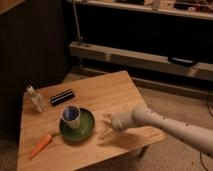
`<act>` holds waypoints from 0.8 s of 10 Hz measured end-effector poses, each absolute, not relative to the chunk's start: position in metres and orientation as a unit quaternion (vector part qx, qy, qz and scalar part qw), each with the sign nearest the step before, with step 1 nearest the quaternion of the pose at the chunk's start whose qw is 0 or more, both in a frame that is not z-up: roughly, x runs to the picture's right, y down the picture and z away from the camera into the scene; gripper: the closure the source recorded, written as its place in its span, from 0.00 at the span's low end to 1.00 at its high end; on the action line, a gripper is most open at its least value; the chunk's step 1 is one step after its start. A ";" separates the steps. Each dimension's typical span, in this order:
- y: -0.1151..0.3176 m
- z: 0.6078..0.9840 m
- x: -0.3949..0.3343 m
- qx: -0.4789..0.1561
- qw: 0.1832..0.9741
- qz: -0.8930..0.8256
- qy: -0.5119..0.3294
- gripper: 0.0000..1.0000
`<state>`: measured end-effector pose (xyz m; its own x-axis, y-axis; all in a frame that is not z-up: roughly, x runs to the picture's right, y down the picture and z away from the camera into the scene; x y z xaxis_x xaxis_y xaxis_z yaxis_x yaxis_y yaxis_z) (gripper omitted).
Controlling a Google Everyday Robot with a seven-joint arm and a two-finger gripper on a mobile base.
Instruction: Push the ceramic bowl across the table
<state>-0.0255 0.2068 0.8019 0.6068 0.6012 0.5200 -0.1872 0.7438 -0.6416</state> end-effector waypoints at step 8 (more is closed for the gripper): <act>0.201 0.802 -0.065 -0.272 0.849 0.223 -0.394 0.21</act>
<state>-0.0655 0.2010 0.8020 0.5898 0.5936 0.5475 -0.1644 0.7521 -0.6383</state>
